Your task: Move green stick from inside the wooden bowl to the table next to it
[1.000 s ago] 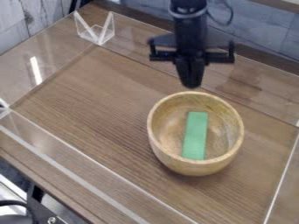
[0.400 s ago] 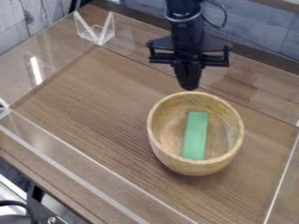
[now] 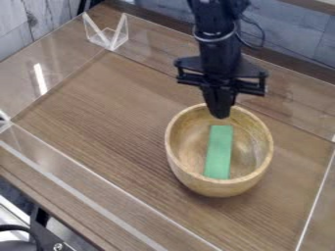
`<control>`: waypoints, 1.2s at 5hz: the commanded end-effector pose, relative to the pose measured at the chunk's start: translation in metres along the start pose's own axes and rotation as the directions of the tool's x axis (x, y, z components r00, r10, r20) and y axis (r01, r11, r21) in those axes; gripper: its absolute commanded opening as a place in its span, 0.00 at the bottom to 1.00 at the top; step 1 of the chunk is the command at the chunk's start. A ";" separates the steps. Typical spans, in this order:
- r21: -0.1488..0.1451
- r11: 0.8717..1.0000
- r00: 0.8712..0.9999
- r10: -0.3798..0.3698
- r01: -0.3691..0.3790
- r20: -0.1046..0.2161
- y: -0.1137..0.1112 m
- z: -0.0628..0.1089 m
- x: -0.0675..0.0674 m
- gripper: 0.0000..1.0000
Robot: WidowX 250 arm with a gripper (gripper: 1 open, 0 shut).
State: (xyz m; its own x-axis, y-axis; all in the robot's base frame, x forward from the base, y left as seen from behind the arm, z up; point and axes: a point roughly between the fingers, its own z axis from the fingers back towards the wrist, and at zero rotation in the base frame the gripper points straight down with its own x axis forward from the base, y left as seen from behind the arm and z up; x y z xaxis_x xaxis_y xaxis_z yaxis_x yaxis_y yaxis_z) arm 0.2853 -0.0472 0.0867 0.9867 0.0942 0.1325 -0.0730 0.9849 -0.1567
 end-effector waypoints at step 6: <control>-0.008 0.998 0.996 0.062 -0.062 0.058 -0.006 0.035 0.004 0.00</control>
State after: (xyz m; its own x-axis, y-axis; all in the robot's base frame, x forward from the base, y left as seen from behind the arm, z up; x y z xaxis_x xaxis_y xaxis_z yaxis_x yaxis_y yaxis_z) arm 0.2771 -0.0482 0.1077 0.9798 0.1542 0.1271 -0.1330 0.9779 -0.1615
